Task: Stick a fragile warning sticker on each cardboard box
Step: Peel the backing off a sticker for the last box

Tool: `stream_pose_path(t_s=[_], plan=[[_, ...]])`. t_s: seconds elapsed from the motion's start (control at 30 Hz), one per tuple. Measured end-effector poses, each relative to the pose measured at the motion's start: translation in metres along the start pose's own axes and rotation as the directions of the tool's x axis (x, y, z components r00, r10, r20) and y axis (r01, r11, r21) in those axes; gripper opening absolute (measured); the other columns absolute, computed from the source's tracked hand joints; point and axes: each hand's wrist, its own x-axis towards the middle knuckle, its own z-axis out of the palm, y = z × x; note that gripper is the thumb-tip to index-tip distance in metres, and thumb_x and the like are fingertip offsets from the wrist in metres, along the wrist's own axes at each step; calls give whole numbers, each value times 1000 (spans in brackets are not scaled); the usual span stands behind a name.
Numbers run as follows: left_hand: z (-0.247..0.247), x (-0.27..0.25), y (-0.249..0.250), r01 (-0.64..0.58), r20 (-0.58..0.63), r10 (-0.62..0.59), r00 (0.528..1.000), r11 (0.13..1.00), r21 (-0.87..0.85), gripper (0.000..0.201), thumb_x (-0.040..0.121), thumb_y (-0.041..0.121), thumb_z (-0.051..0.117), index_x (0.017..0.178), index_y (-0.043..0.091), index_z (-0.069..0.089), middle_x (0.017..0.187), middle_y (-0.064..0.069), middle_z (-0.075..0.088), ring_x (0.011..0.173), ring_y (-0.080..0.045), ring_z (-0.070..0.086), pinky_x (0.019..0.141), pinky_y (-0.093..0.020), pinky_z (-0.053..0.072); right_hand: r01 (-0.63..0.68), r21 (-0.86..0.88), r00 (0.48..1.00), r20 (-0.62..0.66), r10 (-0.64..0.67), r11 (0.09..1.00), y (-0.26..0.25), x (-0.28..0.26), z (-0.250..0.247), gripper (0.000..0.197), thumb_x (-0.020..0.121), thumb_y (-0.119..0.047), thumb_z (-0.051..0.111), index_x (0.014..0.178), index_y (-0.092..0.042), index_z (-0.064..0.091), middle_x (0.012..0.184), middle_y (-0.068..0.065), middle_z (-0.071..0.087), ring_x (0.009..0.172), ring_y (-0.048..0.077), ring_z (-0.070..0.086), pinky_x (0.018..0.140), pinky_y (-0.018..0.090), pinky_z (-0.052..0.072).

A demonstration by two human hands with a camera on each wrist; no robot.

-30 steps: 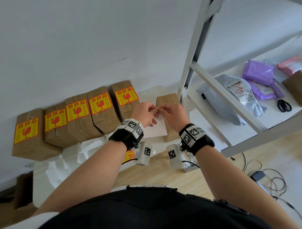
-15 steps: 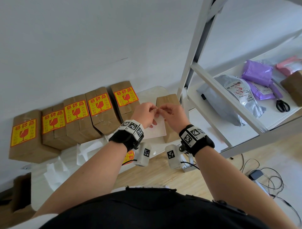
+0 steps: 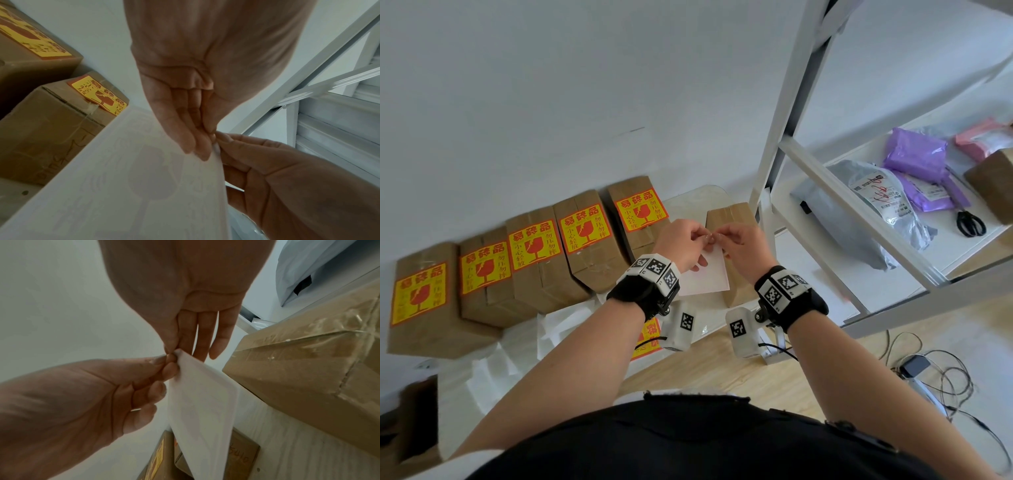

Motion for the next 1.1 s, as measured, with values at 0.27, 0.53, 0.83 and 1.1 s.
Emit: stream_pose_path(t_s=[0.27,0.53,0.83,1.1], plan=[[-6,9,0,0,30,0,1000,1000,26,14,101,13,50,100,8,64,90,-6,71,55,-15,66,47,-25,55,-3,-5,1000,5,3,1000,0,8,4,17,93,-13,62,85,-25,70,77,-10,68,72,9,63,73,30,55],[-11,16,1,24,49,-24,999,1000,12,18,101,11,50,108,3,65,91,-7,72,56,-16,66,44,-23,55,3,-59,1000,10,-2,998,0,16,6,13,94,-13,61,93,-18,74,77,-14,67,69,-2,58,69,17,46],[-13,19,0,40,42,-41,998,999,32,19,97,11,52,103,5,69,88,-5,74,58,-18,70,46,-24,55,5,-78,1000,27,-3,997,1,17,7,14,93,-14,61,97,-15,75,84,-9,71,80,2,63,75,16,49],[-10,16,-1,42,48,-43,998,999,21,18,97,13,55,105,5,69,87,-4,74,61,-18,70,48,-25,57,8,-94,1000,30,-5,996,3,13,6,14,93,-15,62,97,-17,75,85,-8,72,81,4,65,76,18,51]])
